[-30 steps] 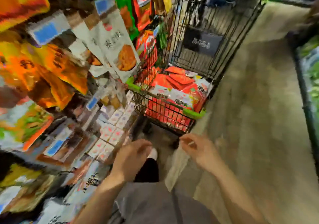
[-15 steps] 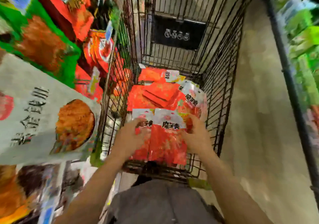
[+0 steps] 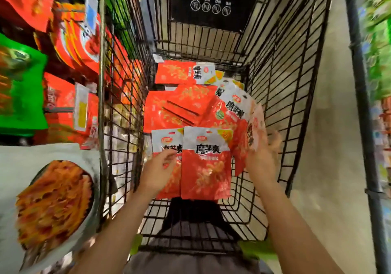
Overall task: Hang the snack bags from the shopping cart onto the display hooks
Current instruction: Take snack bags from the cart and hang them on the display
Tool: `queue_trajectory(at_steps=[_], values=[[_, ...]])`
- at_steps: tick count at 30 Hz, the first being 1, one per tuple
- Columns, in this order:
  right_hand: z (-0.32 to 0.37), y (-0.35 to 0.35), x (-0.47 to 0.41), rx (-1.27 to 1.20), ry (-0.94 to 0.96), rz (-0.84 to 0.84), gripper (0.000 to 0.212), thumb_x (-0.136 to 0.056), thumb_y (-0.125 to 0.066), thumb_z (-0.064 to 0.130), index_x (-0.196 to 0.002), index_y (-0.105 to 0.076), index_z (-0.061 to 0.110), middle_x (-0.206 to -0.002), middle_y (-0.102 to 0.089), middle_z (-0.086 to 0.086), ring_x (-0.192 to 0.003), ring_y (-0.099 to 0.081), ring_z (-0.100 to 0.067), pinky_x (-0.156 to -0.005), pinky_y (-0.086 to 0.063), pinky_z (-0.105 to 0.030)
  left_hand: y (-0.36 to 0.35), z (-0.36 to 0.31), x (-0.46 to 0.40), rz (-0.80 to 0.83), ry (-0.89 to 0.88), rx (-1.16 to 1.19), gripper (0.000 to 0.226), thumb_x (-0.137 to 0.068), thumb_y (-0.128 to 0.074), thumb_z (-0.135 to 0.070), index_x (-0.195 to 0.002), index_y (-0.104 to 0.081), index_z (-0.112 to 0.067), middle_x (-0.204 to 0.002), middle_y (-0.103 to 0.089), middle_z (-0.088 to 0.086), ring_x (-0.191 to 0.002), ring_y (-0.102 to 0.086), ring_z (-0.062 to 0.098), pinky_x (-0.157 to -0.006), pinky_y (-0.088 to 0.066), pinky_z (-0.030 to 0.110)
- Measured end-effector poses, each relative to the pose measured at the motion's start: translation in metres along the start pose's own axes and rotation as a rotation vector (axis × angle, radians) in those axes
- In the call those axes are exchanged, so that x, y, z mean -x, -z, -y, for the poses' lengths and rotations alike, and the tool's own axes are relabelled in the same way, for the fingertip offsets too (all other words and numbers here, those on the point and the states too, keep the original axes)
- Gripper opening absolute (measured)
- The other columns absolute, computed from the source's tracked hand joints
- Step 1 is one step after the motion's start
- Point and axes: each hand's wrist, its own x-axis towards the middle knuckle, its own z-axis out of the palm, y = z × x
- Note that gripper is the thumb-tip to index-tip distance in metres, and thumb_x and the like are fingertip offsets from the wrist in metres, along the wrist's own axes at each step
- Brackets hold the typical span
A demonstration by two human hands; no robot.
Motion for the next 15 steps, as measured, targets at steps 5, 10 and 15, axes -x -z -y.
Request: queue_trajectory(at_steps=[5,10,15], values=[[-0.001,0.004,-0.010,0.130,0.006,0.056,0.033,-0.096,-0.040,0.015,-0.129,-0.049,0.015,-0.112,-0.058,-0.016,-0.099,-0.059,-0.035,-0.079,-0.045,-0.037,-0.013,-0.007,-0.002,0.018,-0.008,0.078,0.022,-0.093,-0.058,-0.008,-0.108,-0.063,-0.023,-0.100,-0.064,-0.006,-0.099,-0.062,0.015,-0.086,-0.044,0.019],[0.003,0.011,-0.007,0.126,0.136,0.184,0.031,-0.099,-0.038,0.012,-0.124,-0.056,0.011,-0.113,-0.064,-0.013,-0.106,-0.059,-0.035,-0.071,-0.042,-0.022,-0.018,-0.033,0.000,0.042,-0.070,0.135,0.019,-0.095,-0.057,-0.013,-0.110,-0.060,-0.025,-0.099,-0.062,-0.011,-0.092,-0.058,0.003,-0.078,-0.040,0.002],[0.027,0.030,0.004,-0.125,0.459,0.215,0.025,-0.093,-0.055,0.009,-0.111,-0.068,0.020,-0.106,-0.070,0.007,-0.096,-0.063,-0.014,-0.075,-0.042,-0.016,-0.015,-0.045,-0.002,0.026,-0.081,0.369,0.034,-0.095,-0.057,-0.019,-0.123,-0.046,-0.032,-0.122,-0.057,-0.001,-0.113,-0.056,0.013,-0.086,-0.045,0.019]])
